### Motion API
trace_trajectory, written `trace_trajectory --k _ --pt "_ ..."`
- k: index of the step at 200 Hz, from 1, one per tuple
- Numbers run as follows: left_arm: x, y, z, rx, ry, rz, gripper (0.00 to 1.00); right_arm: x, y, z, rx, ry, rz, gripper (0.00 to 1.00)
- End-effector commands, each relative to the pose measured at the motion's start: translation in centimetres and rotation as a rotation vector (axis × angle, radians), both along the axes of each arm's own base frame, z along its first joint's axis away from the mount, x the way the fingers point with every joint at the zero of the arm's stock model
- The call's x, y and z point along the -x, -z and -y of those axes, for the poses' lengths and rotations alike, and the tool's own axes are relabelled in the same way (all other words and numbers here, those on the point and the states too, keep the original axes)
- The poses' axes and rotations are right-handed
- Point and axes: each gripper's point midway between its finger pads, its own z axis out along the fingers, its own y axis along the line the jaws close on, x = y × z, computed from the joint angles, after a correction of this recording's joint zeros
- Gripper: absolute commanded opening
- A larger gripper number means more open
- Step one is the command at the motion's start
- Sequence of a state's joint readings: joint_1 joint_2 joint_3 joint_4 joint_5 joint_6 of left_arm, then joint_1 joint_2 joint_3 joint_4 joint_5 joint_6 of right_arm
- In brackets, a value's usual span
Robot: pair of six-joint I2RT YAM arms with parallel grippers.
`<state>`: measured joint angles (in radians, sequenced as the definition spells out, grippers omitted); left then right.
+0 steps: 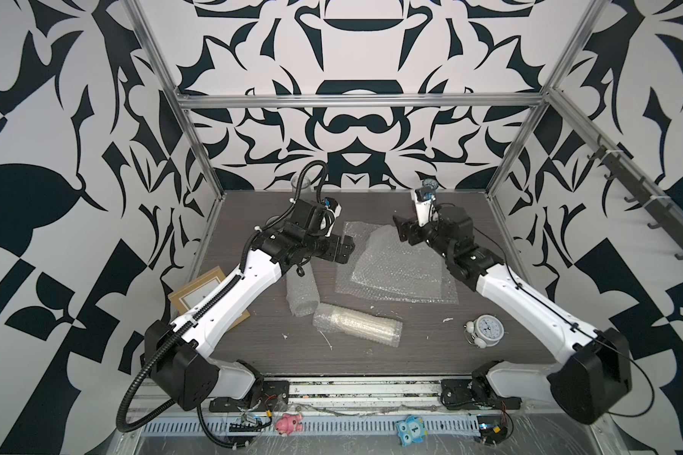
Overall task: Unwrap the vase from the bubble wrap
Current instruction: Pick up the bubble wrap from the center of the board.
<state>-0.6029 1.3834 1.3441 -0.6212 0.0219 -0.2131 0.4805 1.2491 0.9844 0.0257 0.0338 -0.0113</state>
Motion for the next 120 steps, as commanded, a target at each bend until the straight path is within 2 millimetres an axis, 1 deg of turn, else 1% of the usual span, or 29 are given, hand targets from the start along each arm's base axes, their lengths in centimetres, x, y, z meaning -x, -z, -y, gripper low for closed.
trace_trajectory --k 1,10,19,33,50,61,90,104,120 --pt "-0.7 -0.3 -1.3 -0.014 -0.069 0.025 0.99 4.0 2.9 -2.4 -0.02 -0.116 -0.13 0.83" --pt "-0.8 -0.3 -1.4 -0.013 -0.074 0.022 0.99 5.4 3.9 -3.4 0.009 -0.165 -0.168 0.83" --pt "-0.8 -0.3 -1.5 -0.012 -0.075 0.017 0.99 6.5 4.8 -4.1 0.041 -0.199 -0.201 0.83" --pt "-0.8 -0.4 -1.5 0.005 -0.07 0.012 0.99 7.7 5.7 -5.4 0.057 -0.242 -0.243 0.82" --pt "-0.6 -0.8 -1.3 0.05 -0.053 0.002 0.99 9.4 6.9 -7.0 0.092 -0.335 -0.287 0.81" --pt "-0.6 -1.0 -1.1 0.074 -0.041 0.002 0.99 10.2 7.7 -7.6 0.13 -0.378 -0.311 0.81" --pt "-0.9 -1.3 -1.5 0.114 -0.043 -0.005 0.99 11.9 9.6 -9.0 0.209 -0.475 -0.358 0.79" --pt "-1.0 -1.8 -1.5 0.149 -0.042 -0.012 0.99 13.1 10.5 -10.2 0.24 -0.549 -0.363 0.78" --pt "-1.3 -1.7 -1.9 0.171 -0.057 -0.023 0.99 14.7 11.6 -11.5 0.302 -0.628 -0.379 0.78"
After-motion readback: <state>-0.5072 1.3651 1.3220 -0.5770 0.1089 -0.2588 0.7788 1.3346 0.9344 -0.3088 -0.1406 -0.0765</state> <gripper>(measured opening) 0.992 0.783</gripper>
